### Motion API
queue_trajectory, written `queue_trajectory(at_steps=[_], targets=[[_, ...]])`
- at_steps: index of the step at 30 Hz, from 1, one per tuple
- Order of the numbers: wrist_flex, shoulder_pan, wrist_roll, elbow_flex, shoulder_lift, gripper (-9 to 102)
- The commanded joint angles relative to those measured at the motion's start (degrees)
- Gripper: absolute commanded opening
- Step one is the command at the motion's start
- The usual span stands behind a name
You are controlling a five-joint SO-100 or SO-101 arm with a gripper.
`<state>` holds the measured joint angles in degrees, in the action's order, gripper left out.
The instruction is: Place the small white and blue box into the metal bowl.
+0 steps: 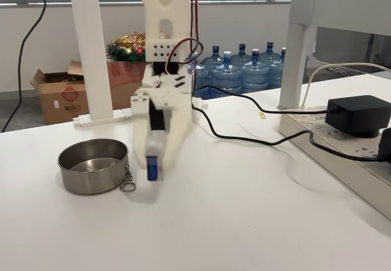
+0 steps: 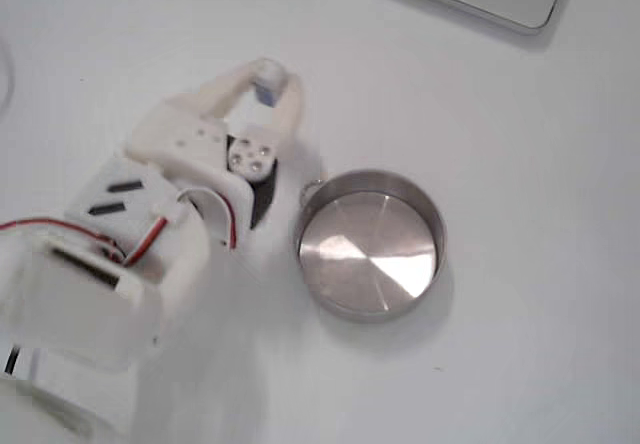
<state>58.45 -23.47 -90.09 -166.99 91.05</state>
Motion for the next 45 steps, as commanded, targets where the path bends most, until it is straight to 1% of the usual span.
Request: queue_trajectory(at_steps=[1,10,13,14,17,19,27,29,32,36,39,42,45], targets=[[0.1,-4.9,0.2,-3.8,6.5,-2],[0.8,-16.2,0.2,-10.8,10.5,-1],[0.8,-18.5,0.2,-12.4,10.5,-1],[0.8,-18.8,0.2,-12.7,10.5,0],[0.8,-18.0,0.2,-13.5,10.6,8],[0.7,-17.9,0.2,-14.4,11.8,10],[0.5,-16.9,0.4,-16.2,15.4,11],[0.5,-15.8,2.6,-16.2,15.4,11],[0.6,-11.6,12.0,-16.2,16.0,10],[0.5,-4.7,27.8,-16.1,19.9,-4],[0.5,2.2,41.1,-16.1,21.5,-4],[0.6,10.1,56.9,-15.5,24.2,-4],[-0.2,18.3,76.0,-16.0,29.6,-4]])
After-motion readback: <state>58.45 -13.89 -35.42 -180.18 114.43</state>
